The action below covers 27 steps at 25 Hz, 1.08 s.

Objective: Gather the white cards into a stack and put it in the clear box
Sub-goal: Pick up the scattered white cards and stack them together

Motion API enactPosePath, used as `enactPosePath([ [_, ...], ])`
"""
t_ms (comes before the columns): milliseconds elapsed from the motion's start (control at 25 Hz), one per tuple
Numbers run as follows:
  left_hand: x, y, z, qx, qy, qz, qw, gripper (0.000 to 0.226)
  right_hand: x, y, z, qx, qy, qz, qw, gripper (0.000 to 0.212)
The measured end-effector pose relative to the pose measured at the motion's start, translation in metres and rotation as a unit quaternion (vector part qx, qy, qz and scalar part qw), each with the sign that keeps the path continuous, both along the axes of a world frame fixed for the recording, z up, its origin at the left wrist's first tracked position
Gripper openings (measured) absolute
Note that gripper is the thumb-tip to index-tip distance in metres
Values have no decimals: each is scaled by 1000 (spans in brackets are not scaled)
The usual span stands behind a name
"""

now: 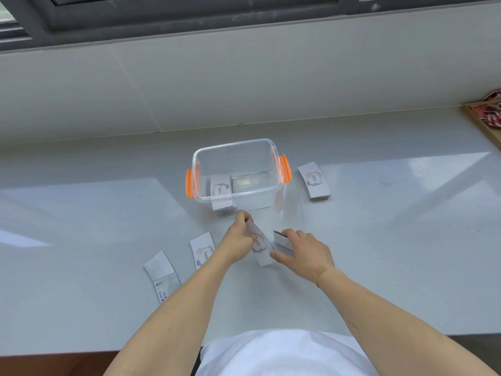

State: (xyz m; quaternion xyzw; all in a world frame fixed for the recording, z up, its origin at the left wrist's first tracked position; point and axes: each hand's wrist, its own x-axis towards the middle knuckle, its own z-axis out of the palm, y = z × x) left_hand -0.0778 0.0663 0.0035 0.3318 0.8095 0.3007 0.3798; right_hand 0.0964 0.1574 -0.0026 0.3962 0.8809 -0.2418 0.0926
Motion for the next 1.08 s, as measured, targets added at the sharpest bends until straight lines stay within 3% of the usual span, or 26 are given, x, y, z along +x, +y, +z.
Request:
enactPosePath([
  [280, 21, -4, -19, -15, -7, 26, 1000, 20, 0, -1, -2, 19, 1, 14, 1000, 51],
  [600, 42, 17, -21, 27, 57, 14, 998, 28, 1, -4, -7, 56, 13, 26, 998, 36],
  [840, 49, 22, -25, 13, 71, 1, 997, 33, -2, -5, -7, 74, 10, 18, 997, 22],
  [1080, 47, 22, -30, -24, 145, -47, 988, 29, -2, -5, -6, 82, 3, 18, 997, 20],
])
